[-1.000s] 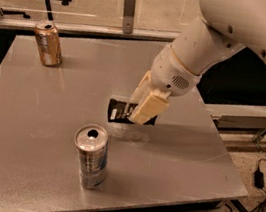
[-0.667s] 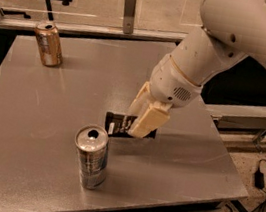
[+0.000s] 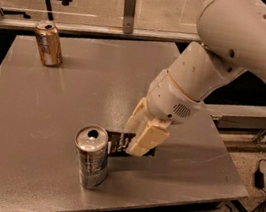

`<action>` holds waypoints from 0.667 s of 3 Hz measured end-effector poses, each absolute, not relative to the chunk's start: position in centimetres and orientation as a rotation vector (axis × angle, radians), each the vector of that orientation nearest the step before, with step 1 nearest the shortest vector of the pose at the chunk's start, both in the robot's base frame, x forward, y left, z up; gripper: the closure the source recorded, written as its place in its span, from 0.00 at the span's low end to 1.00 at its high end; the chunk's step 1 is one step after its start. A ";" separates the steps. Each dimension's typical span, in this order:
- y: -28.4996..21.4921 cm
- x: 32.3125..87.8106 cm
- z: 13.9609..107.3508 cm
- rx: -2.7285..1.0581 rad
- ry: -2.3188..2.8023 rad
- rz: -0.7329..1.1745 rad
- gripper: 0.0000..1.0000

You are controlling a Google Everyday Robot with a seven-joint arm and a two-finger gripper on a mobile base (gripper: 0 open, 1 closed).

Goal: Move rxbar chocolate near redbull can

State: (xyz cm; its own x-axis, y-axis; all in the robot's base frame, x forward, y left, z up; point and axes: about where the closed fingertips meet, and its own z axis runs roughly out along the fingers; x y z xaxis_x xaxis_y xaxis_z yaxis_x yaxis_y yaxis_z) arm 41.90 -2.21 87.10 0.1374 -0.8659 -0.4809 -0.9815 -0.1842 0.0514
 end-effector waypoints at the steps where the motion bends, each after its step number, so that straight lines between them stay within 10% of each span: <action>1: -2.1 40.6 86.6 -2.162 1.795 0.620 0.57; 2: -2.0 39.9 86.0 -2.169 1.796 0.634 0.28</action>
Offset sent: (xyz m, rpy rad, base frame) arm -0.0274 -0.0001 -0.0195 -0.0036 0.0527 0.0266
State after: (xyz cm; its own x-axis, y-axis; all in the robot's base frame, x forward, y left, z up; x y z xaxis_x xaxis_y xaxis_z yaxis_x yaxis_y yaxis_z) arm 39.90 -2.00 86.03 0.1437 -0.8645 -0.4817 -0.9753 -0.2064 0.0793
